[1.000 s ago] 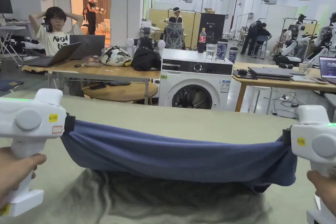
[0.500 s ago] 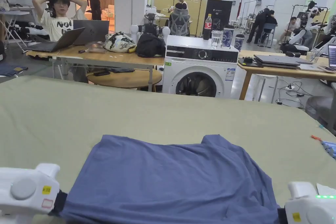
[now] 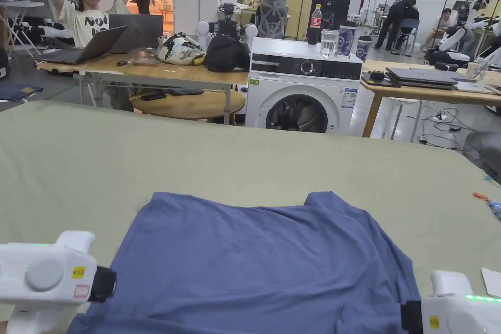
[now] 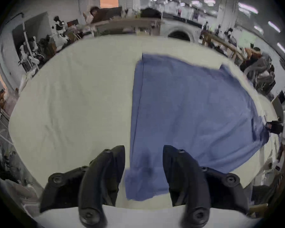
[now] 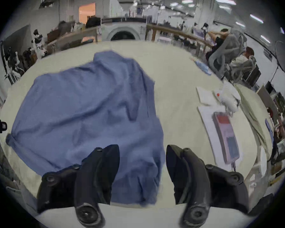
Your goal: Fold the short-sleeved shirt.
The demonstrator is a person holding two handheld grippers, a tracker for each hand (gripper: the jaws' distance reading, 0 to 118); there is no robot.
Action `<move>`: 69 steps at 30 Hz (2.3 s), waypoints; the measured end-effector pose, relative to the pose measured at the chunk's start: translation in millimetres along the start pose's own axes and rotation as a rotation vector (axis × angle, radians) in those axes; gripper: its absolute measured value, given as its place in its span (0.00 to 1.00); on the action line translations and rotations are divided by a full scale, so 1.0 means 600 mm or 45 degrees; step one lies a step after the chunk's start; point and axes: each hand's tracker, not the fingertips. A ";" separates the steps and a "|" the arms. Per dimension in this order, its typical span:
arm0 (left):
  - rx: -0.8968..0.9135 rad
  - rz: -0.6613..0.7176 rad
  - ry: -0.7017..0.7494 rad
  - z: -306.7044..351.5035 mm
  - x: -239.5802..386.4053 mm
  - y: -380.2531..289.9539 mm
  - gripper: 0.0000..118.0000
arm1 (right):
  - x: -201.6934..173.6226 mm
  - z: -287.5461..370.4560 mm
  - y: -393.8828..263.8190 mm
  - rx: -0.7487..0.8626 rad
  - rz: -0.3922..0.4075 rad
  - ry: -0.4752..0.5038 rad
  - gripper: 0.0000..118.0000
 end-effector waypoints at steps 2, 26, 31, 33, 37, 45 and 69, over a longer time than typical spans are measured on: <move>0.123 -0.006 -0.047 0.017 0.014 0.003 0.38 | -0.017 0.015 0.013 0.113 -0.009 0.045 0.51; 0.011 0.062 -0.034 0.035 0.018 -0.028 0.00 | -0.164 0.045 -0.017 0.409 0.009 0.125 0.00; -0.161 0.137 -0.023 0.022 -0.025 -0.022 0.20 | -0.170 0.036 -0.021 0.364 0.034 0.148 0.00; -0.176 0.151 -0.008 0.014 -0.035 -0.027 0.50 | -0.172 0.036 -0.022 0.357 0.047 0.149 0.00; -0.304 0.150 0.075 -0.031 -0.027 -0.052 0.58 | -0.169 0.038 -0.026 0.336 0.060 0.148 0.00; -0.223 -0.057 0.071 -0.049 0.025 -0.089 0.04 | -0.118 0.048 -0.029 0.234 0.061 0.097 0.00; -0.206 -0.040 0.002 -0.015 0.012 -0.088 0.02 | -0.011 0.012 -0.101 -0.191 0.082 0.136 0.04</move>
